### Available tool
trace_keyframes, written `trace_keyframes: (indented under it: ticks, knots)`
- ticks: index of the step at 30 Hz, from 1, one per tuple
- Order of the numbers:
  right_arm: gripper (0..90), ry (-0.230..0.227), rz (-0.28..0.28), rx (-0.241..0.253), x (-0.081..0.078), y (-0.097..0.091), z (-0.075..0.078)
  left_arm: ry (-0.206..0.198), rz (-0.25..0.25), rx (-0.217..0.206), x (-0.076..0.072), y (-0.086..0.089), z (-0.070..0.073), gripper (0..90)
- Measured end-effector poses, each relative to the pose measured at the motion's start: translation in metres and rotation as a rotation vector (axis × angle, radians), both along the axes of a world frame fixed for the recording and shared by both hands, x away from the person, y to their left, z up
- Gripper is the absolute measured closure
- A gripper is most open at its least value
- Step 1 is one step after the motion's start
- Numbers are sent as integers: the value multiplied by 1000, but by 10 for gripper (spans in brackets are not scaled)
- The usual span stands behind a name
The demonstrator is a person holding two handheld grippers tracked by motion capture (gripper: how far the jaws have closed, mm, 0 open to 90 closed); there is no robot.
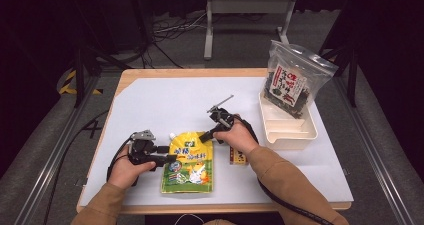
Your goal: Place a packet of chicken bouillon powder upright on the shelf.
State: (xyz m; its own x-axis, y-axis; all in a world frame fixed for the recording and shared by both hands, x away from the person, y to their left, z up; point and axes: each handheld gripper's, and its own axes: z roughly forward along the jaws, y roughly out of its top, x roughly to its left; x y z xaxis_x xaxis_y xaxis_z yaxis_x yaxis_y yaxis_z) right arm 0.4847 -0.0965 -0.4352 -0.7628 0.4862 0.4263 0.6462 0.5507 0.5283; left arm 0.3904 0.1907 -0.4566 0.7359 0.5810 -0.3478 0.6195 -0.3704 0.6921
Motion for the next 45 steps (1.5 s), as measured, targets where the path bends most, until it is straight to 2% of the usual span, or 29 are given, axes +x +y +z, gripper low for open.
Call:
trace_keyframes:
  ticks: [9, 11, 17, 21, 22, 24, 28, 29, 31, 36, 37, 39, 45]
  knots:
    - [842, 31, 15, -33, 1, 6, -2, 1, 9, -2, 0, 0, 0, 454]
    - [886, 28, 9, -39, 1, 5, -2, -2, 13, -4, 0, 1, -1, 456]
    - [900, 32, 2, -36, 1, 4, 3, 9, 6, -15, 0, 2, 0, 432]
    - [900, 20, -2, -16, -1, 2, 10, 2, 10, -1, 1, 4, 3, 403]
    - [900, 6, 5, -2, -3, 2, 16, 1, 22, -21, 2, 7, 4, 402]
    - [900, -7, 2, 2, -4, 2, 18, 0, 26, -28, 2, 9, 6, 398]
    - [900, -55, 8, 37, -11, 4, 34, -27, 57, -69, 1, 17, 15, 394]
    - [900, -55, 8, 37, -11, 4, 34, -27, 57, -69, 1, 17, 15, 394]
    - [900, -72, 20, 54, -16, 5, 44, -45, 64, -59, -1, 18, 21, 392]
    - [900, -124, 36, 95, -26, 8, 67, -89, 60, -79, -7, 18, 36, 367]
    - [900, -124, 36, 95, -26, 8, 67, -89, 60, -79, -7, 18, 36, 363]
    - [900, -151, 48, 114, -32, 8, 80, -99, 73, -76, -7, 20, 39, 358]
    - [900, -221, 84, 138, -40, 7, 106, -121, 94, -119, -10, 26, 50, 351]
